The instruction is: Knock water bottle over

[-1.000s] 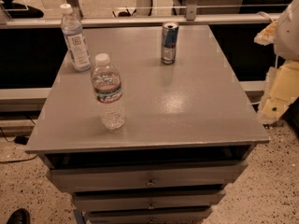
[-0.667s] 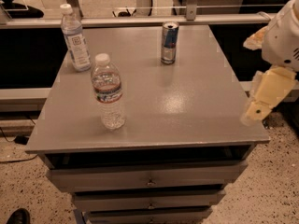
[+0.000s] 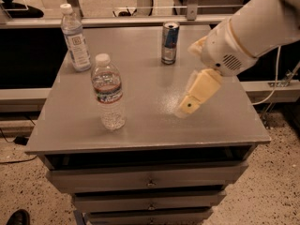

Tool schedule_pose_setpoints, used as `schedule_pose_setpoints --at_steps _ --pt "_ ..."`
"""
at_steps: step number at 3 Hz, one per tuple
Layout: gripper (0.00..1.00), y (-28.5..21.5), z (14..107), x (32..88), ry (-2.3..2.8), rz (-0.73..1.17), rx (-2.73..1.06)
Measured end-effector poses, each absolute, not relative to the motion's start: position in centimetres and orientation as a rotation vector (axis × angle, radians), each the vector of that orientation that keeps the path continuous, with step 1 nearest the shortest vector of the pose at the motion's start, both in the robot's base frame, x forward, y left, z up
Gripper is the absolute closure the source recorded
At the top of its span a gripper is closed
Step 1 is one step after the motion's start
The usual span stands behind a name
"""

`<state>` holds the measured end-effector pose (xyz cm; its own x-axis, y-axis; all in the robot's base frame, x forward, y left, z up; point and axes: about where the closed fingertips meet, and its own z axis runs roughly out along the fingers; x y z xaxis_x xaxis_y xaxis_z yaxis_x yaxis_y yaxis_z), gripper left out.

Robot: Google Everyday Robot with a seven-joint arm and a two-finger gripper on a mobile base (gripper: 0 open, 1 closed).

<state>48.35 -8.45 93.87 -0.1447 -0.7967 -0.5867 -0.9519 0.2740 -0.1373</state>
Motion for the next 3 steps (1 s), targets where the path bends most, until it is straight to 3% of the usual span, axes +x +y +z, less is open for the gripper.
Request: schedule_pose_setpoints --at_steps 3 --pt "0.00 4.2 91.2 50.0 1.719 0.787 -1.330"
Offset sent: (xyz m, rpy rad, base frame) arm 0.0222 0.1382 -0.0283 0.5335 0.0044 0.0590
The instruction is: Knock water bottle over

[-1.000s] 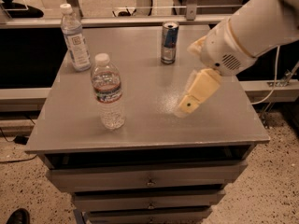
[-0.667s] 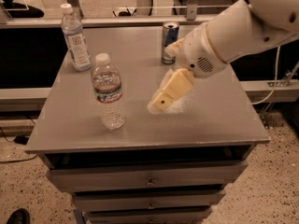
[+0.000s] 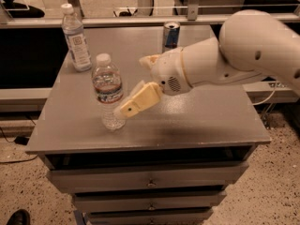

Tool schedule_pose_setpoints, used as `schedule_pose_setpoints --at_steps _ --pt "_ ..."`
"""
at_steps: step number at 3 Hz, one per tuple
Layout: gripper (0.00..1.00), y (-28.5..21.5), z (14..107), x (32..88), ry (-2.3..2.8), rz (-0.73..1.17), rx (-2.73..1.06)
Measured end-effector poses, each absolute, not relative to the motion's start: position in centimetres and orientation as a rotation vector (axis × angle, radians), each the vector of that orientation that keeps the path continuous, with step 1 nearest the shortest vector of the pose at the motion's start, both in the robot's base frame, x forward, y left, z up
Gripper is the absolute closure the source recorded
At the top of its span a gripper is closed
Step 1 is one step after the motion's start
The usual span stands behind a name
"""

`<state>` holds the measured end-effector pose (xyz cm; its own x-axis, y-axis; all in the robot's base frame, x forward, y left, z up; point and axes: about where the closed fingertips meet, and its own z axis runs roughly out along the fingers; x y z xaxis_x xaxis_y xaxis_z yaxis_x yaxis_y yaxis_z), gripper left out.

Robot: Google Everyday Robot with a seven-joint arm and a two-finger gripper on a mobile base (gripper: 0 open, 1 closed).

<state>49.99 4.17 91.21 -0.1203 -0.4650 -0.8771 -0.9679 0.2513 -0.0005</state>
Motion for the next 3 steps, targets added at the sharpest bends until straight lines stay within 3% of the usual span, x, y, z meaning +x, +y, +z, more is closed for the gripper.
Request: schedule_pose_setpoints --at_steps 1,3 --pt "0.00 6.5 90.6 49.9 1.666 0.881 -1.260" --pt "0.41 10.3 90.5 49.5 1.581 1.003 -1.186"
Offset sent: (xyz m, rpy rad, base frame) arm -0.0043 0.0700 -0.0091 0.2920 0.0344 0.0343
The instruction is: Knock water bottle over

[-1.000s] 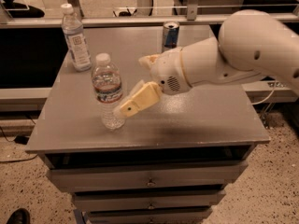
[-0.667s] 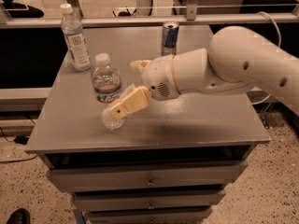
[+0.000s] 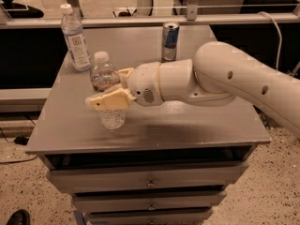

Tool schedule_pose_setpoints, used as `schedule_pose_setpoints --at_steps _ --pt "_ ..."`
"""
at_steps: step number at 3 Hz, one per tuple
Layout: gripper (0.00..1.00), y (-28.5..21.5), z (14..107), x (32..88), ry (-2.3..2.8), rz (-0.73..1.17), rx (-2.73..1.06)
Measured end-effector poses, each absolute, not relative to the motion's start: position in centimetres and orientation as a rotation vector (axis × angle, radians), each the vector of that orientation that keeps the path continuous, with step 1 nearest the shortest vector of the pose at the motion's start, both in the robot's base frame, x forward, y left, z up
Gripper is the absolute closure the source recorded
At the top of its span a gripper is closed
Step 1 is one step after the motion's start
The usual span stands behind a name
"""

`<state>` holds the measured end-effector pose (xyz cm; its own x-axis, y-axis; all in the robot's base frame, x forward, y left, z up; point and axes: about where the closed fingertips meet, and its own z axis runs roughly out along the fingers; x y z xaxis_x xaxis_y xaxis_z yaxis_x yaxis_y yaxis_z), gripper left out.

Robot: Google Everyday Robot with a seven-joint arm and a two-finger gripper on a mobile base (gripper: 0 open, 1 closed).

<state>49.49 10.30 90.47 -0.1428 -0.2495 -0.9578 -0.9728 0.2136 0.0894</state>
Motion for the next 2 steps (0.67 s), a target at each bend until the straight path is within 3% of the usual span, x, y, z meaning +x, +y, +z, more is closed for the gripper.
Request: schedule_pose_setpoints --at_steps 2 --pt "0.87 9.3 90.9 50.4 1.594 0.981 -1.177"
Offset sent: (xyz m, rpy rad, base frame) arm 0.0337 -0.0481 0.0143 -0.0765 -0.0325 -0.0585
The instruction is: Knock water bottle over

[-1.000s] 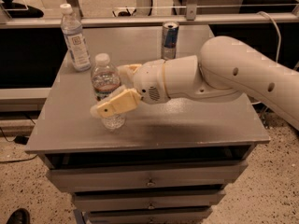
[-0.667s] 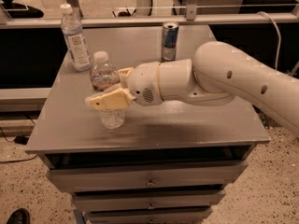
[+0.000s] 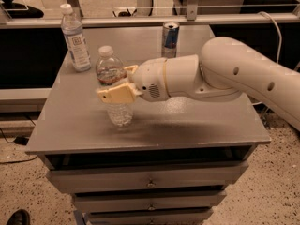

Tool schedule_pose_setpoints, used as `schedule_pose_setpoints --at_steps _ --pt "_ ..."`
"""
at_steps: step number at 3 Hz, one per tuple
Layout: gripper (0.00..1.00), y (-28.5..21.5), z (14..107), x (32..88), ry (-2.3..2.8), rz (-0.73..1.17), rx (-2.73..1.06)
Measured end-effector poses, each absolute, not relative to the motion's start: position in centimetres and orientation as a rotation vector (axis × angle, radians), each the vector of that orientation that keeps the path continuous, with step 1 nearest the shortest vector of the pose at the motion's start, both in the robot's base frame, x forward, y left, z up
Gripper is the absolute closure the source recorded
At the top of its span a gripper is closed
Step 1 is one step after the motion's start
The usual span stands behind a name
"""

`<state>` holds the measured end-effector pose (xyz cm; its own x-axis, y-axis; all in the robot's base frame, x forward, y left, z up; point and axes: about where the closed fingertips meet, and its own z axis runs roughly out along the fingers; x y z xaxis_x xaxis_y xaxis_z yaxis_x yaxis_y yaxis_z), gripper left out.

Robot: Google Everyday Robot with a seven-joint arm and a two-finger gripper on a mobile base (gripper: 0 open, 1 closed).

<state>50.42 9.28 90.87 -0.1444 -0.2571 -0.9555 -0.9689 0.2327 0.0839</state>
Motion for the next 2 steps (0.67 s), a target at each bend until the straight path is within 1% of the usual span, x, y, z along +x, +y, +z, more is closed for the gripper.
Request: schedule_pose_setpoints --at_steps 1,2 --pt "1.00 6.1 92.7 52.1 1.604 0.879 -1.254" --pt "1.00 3.6 93.5 53.1 1.619 0.776 -1.408"
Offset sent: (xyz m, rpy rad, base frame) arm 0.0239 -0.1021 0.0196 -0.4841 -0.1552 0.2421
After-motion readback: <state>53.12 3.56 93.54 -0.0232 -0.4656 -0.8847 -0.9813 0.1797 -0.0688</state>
